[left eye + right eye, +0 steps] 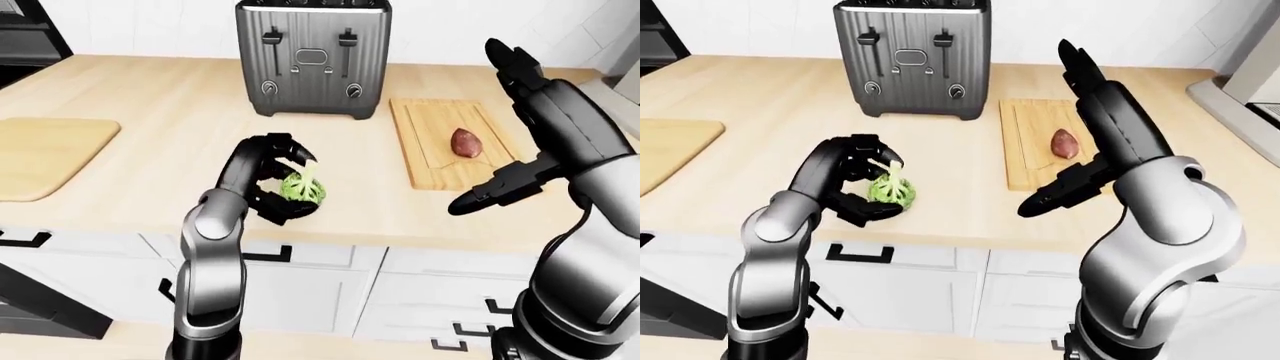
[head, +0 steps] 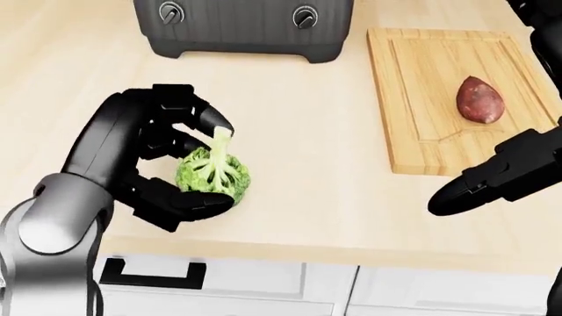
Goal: Place the broccoli and the sweet potato on separate cutting boards.
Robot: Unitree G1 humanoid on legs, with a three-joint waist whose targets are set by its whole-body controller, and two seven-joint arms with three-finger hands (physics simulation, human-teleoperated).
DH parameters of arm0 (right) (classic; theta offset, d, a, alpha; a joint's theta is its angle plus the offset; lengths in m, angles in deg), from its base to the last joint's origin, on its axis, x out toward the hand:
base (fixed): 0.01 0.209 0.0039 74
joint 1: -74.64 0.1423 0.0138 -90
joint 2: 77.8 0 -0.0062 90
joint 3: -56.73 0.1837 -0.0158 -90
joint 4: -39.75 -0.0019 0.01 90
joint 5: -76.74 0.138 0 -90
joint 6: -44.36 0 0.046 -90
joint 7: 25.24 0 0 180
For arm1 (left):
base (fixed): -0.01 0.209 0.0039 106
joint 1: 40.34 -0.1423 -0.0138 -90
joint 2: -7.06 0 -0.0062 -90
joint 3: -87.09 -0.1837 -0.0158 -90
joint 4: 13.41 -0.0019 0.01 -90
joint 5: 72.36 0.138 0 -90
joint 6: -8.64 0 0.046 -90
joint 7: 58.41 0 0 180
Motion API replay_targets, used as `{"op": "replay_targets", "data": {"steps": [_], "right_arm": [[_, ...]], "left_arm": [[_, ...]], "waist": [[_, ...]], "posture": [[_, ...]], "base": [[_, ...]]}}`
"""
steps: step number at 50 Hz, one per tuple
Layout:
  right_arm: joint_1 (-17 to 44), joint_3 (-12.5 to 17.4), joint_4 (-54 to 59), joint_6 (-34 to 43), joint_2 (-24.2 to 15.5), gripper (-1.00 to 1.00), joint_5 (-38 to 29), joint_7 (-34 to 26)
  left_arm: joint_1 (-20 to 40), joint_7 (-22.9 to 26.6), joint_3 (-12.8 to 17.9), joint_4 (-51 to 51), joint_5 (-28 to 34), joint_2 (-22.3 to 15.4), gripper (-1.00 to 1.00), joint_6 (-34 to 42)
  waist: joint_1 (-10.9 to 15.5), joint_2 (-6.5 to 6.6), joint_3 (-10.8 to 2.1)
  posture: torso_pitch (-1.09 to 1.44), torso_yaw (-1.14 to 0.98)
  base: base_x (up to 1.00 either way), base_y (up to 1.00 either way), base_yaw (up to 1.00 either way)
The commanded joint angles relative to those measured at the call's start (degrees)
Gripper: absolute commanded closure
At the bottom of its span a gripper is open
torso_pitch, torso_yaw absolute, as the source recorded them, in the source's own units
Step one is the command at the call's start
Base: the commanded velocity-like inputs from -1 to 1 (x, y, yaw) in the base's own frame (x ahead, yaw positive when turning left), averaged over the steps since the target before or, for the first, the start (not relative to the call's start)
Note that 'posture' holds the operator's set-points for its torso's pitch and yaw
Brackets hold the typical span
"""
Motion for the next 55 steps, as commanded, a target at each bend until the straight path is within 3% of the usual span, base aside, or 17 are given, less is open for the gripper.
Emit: {"op": "replay_targets", "data": {"steps": [1,5,10,18,19,22,25,31,33,34,35,36,45,48,49,51,55], "right_arm": [[2.10,0.34,-1.41,-0.28,-0.76,-1.00,-0.95,-0.24],[2.29,0.65,-3.19,0.70,-1.15,-1.00,-1.75,-2.12],[0.14,1.07,-7.78,1.16,-1.18,-1.00,-4.15,-5.37],[-1.32,2.54,-12.13,1.76,-1.80,-1.00,-6.31,-8.87],[-1.87,2.57,-12.53,1.58,-1.69,-1.00,-6.45,-8.97],[-2.75,2.98,-13.01,1.22,-1.23,-1.00,-5.83,-8.36],[-3.09,2.72,-13.55,1.53,-1.04,-1.00,-6.25,-8.50],[-4.39,2.85,-13.86,1.35,-0.25,-1.00,-5.73,-7.44],[-4.75,2.91,-14.05,1.34,-0.21,-1.00,-5.68,-7.25],[-5.06,2.86,-14.26,1.33,-0.09,-1.00,-5.70,-7.17],[-5.40,2.87,-14.42,1.22,0.08,-1.00,-5.59,-6.92],[-5.69,2.90,-14.46,1.06,0.23,-1.00,-5.38,-6.61],[-6.17,2.70,-14.80,0.85,0.46,-1.00,-5.48,-6.51],[-6.19,2.54,-14.93,0.95,0.58,-1.00,-5.63,-6.58],[-6.50,2.52,-14.88,0.68,0.80,-1.00,-5.41,-6.19],[-6.76,2.53,-14.90,0.57,0.94,-1.00,-5.33,-6.00],[-7.44,2.15,-14.96,0.07,1.46,-1.00,-5.31,-5.54]], "left_arm": [[2.31,1.22,0.16,2.59,0.19,-0.40,0.55,0.96],[7.07,2.69,2.31,5.54,-0.45,-2.13,0.51,6.25],[11.61,3.45,4.05,8.96,-2.17,-4.92,0.88,12.13],[15.04,2.19,5.20,10.11,-5.16,-7.55,0.92,15.91],[15.40,1.97,5.50,10.08,-5.59,-7.89,0.94,16.11],[16.11,1.43,6.26,10.34,-6.94,-8.90,0.97,16.99],[16.08,0.86,6.37,10.57,-7.81,-9.42,0.99,17.22],[15.66,-0.44,6.56,10.14,-9.51,-10.03,1.00,16.63],[15.70,-0.58,6.40,10.50,-9.77,-10.25,1.00,17.07],[15.58,-0.69,6.41,10.55,-9.90,-10.30,1.00,17.05],[15.49,-0.79,6.47,10.50,-10.04,-10.34,1.00,16.93],[15.40,-0.94,6.53,10.36,-10.19,-10.33,0.99,16.71],[15.16,-1.58,6.54,10.20,-11.08,-10.60,1.00,16.50],[15.46,-1.76,6.80,9.80,-11.45,-10.80,1.00,16.33],[15.51,-1.86,6.82,9.74,-11.58,-10.83,1.00,16.31],[15.77,-2.01,6.90,9.66,-11.77,-10.96,1.00,16.51],[15.71,-2.33,7.09,9.52,-12.36,-11.04,1.00,16.40]], "waist": [[-0.02,-0.14,-1.30],[-0.06,-0.11,-1.08],[-0.14,-0.14,-0.65],[-0.14,0.10,-0.46],[-0.26,0.60,-1.75],[-0.10,-2.95,-1.43],[-0.26,-2.93,-1.67],[-0.33,0.02,-0.52],[-0.94,4.56,-0.78],[-0.78,7.92,-1.66],[-0.63,4.61,-0.73],[-0.61,4.88,-0.47],[-1.17,-0.60,-0.03],[-1.29,-4.39,-1.06],[-1.84,-2.09,-0.44],[-1.00,-3.27,-1.39],[-0.54,-1.72,-0.59]], "posture": [[0.00,0.00],[0.00,0.00],[0.00,0.00],[0.00,0.00],[0.00,0.00],[0.00,0.00],[0.00,0.00],[0.00,0.00],[0.00,0.00],[0.00,0.00],[0.00,0.00],[0.00,0.00],[0.00,0.00],[0.00,0.00],[0.00,0.00],[0.00,0.00],[0.00,0.00]], "base": [[0.00,0.00,0.00],[0.00,0.00,0.00],[0.00,0.00,0.00],[0.00,0.00,0.00],[0.00,0.27,0.00],[-0.09,0.60,0.00],[-0.10,0.62,0.00],[-0.09,0.59,0.00],[-0.05,0.42,0.00],[-0.06,0.42,0.00],[-0.05,0.42,0.00],[-0.03,0.42,0.00],[-0.04,0.42,0.00],[-0.04,0.43,0.00],[-0.04,0.42,0.00],[-0.03,0.43,0.00],[-0.01,0.47,0.00]]}}
